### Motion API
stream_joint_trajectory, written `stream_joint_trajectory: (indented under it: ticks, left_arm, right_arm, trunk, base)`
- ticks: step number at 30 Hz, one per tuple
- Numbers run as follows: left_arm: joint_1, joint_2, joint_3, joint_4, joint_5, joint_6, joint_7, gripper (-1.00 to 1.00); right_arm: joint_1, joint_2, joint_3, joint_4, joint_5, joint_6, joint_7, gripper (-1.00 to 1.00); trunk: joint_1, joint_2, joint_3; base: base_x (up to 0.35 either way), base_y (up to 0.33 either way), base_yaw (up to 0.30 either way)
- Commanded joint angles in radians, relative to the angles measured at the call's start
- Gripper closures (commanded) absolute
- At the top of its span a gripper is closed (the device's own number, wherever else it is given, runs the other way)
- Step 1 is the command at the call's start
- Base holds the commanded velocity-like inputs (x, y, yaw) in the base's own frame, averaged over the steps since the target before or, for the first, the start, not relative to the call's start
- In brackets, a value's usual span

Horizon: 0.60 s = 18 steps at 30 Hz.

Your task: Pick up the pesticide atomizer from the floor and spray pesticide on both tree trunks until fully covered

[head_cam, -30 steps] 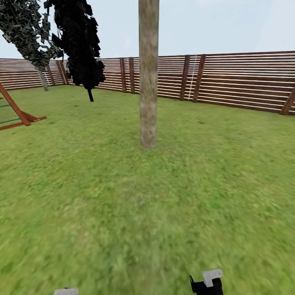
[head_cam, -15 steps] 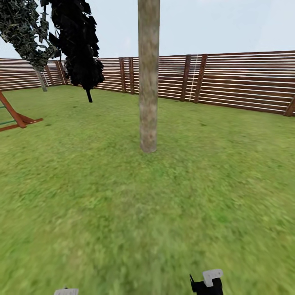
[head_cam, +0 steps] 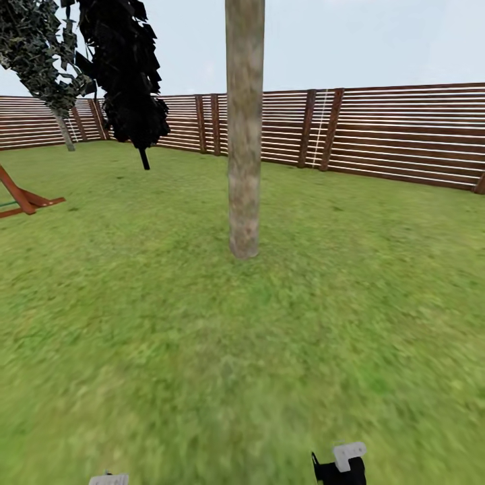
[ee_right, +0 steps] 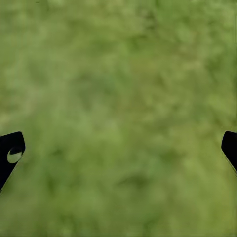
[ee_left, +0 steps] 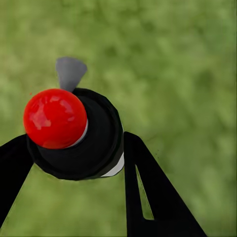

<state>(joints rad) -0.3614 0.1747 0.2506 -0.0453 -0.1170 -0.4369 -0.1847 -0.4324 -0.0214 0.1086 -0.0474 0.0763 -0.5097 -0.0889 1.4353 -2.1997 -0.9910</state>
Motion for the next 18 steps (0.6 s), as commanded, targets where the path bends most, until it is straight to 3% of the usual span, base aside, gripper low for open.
stream_joint_trajectory:
  ticks: [1, 18]
  left_arm:
    - [-0.001, 0.0, 0.01, 0.001, -0.01, -0.003, -0.002, 1.0]
    - [-0.001, 0.0, 0.01, 0.001, -0.01, -0.003, -0.002, 1.0]
  right_arm:
    - [0.0, 0.0, 0.006, 0.001, 0.008, -0.001, -0.01, -1.0]
    - [-0.001, -0.001, 0.005, 0.0, 0.008, -0.001, -0.009, -1.0]
  trunk:
    - [0.0, 0.0, -0.001]
    - [0.0, 0.0, -0.001]
  base:
    - [0.34, 0.0, 0.0]
    - [0.34, 0.0, 0.0]
